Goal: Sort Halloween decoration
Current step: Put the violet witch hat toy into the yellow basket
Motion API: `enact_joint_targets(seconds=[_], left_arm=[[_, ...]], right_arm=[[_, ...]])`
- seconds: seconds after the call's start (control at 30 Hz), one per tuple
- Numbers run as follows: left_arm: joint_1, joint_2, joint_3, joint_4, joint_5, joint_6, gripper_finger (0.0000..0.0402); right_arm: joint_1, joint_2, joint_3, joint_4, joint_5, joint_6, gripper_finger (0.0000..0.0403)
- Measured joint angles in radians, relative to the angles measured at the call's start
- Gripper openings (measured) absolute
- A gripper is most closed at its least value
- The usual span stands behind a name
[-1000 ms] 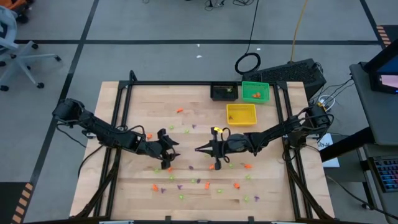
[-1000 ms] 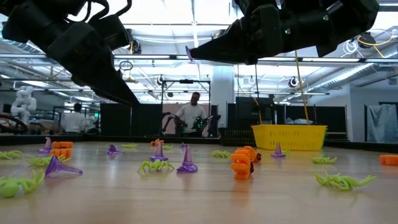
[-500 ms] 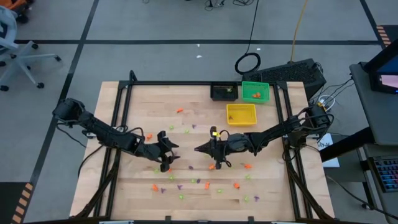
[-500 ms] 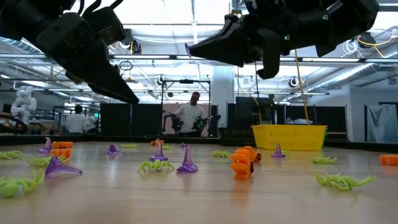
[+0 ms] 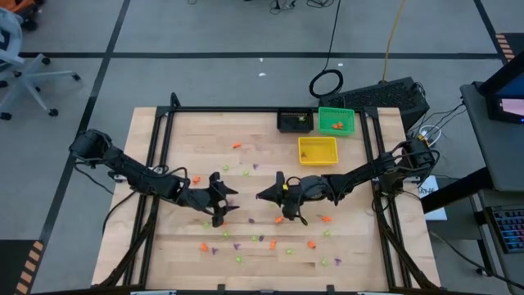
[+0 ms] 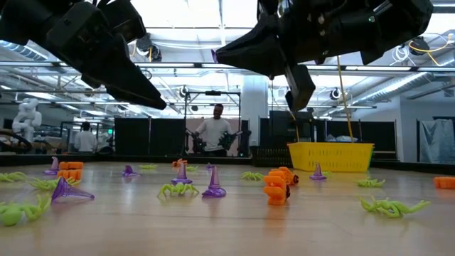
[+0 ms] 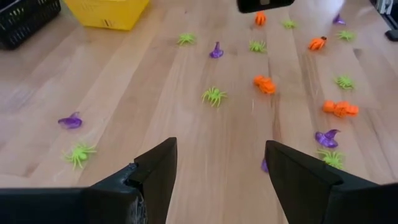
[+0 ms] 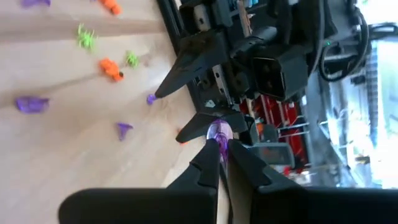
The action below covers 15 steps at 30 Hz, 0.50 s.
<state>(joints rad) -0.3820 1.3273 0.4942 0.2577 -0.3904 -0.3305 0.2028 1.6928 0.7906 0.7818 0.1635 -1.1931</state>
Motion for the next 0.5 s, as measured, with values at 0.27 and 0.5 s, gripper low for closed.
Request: enact_joint_targets(seconds=[0.27, 0.5], left_arm=[[0.0, 0.0, 0.0, -0.002, 0.0, 0.0, 0.0242], [0.0, 0.0, 0.0, -0.003, 0.0, 0.005, 0.0242]], right_arm=[[0.0, 0.0, 0.0, 0.0, 0.017, -0.051, 0.0004], [0.002, 0.0, 0.0, 0.0, 0.047, -0.05, 0.0004]])
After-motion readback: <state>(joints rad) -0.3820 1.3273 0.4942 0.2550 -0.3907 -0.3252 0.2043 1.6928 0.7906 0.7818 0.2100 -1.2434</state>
